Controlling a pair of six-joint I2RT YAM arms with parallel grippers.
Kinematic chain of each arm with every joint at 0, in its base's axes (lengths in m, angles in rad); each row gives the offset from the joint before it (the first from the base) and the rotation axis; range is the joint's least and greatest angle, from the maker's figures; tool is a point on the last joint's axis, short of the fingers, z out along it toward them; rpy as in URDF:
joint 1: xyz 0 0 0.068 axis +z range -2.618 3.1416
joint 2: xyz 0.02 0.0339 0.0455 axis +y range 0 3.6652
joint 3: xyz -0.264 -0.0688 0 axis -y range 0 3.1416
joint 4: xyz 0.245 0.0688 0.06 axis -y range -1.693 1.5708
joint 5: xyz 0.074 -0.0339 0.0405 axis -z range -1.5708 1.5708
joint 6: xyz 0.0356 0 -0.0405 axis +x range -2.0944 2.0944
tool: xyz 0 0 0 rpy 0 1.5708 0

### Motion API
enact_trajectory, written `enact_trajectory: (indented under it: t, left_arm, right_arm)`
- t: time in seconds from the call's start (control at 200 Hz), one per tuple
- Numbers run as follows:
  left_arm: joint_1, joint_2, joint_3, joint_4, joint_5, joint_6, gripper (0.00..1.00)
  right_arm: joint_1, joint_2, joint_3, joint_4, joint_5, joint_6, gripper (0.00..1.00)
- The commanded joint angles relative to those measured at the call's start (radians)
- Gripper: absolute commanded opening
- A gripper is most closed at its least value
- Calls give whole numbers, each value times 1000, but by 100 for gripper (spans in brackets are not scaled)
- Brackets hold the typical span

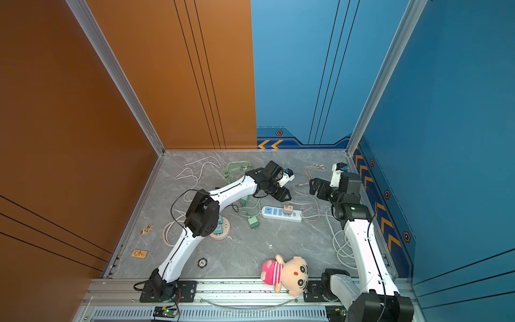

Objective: Insert plugs into power strip
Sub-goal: Move the power cord to the top-right of the table.

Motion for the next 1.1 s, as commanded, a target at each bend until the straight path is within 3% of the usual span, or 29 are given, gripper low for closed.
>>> enact_trajectory:
  t: [0.0, 0.155, 0.43, 0.861, 1.096]
  left_arm:
    - [-16, 47, 87, -19, 5, 4, 45]
    - [-38, 98, 134, 7, -145, 9, 51]
    - [-52, 145, 127, 166, -278, 5, 55]
    - [35, 213, 165, 563, -287, -402, 54]
    - [68, 309, 304, 608, -463, -577, 50]
  right_arm:
    - [-7, 14, 30, -21, 28, 19, 99]
    - [-11, 32, 41, -38, 57, 20, 99]
    - [-12, 41, 48, -45, 70, 27, 100]
    - [-14, 62, 45, -47, 80, 42, 100]
    - [-14, 106, 49, -47, 68, 59, 100]
